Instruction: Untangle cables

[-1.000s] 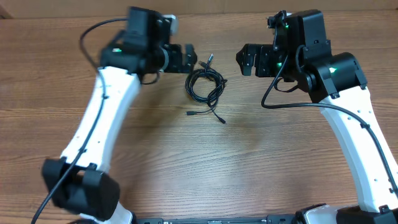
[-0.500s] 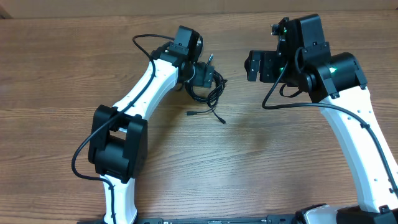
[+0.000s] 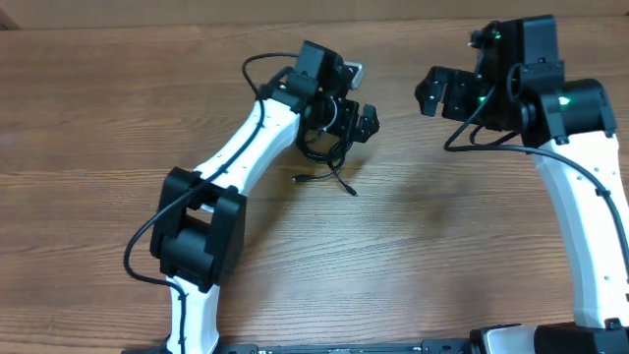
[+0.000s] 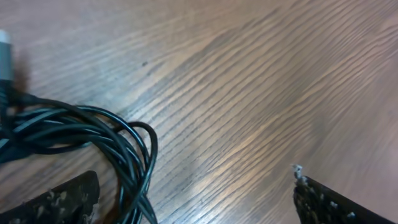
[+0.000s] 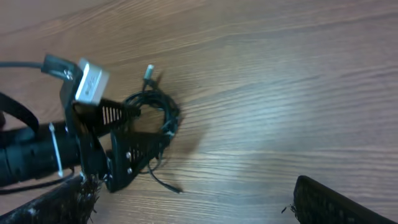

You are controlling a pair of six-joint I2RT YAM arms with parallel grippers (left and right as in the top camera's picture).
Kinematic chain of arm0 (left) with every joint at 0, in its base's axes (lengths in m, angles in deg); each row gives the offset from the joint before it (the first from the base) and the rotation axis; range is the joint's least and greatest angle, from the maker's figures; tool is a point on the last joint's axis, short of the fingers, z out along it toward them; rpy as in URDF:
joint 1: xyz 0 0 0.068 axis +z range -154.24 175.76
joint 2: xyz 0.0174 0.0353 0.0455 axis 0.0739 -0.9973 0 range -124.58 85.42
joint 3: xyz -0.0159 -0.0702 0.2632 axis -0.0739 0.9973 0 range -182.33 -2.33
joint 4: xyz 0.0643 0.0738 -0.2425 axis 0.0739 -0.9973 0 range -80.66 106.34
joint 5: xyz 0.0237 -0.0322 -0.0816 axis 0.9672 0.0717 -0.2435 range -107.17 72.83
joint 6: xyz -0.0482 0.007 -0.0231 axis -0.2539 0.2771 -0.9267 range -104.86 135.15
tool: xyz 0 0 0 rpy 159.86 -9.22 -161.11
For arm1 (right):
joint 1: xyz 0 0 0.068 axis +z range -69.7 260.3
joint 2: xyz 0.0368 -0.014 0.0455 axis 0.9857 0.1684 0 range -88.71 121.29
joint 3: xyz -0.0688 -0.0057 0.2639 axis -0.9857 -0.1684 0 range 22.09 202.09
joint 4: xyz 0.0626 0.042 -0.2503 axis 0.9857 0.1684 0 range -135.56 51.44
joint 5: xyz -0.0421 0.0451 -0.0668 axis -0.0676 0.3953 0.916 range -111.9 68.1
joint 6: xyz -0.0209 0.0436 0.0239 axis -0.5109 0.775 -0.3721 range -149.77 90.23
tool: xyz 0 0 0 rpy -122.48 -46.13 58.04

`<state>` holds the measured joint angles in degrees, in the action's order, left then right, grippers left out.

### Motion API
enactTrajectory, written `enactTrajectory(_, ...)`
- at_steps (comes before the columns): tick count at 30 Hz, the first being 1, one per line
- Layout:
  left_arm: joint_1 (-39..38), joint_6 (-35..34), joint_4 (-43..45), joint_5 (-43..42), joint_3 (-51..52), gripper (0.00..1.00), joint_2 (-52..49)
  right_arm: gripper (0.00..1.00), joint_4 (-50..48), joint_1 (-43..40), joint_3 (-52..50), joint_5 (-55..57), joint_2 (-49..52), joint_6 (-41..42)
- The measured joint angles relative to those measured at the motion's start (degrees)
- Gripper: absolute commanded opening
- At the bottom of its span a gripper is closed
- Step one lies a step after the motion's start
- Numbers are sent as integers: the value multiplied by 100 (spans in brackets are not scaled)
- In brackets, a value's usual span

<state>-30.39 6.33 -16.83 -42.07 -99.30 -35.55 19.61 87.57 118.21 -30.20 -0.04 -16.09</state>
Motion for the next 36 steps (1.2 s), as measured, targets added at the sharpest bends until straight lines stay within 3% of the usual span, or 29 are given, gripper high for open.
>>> enactTrajectory(7, -87, 28, -140, 444, 0, 89, -446, 100, 223, -166, 0, -52, 0, -17)
enactTrajectory(9, -87, 24, -133, 551, 0, 56, -597, 100, 229, -166, 0, -68, 0, -20)
enactTrajectory(11, -87, 44, -129, 612, 0, 4, -717, 100, 236, -166, 0, -74, 0, -17)
enactTrajectory(17, -87, 68, -177, 688, -22, 4, -774, 100, 240, -166, 0, -90, 0, -22)
enactTrajectory(21, -52, 70, -866, 610, -260, 4, -772, 100, 264, -166, 0, -90, 0, -52)
enactTrajectory(29, 468, 66, -3272, 225, -2549, 4, -457, 100, 227, -166, 0, -90, 0, -120)
enactTrajectory(36, 944, 44, -4033, -107, -3952, 4, 643, 100, 188, -166, 0, -90, 0, -133)
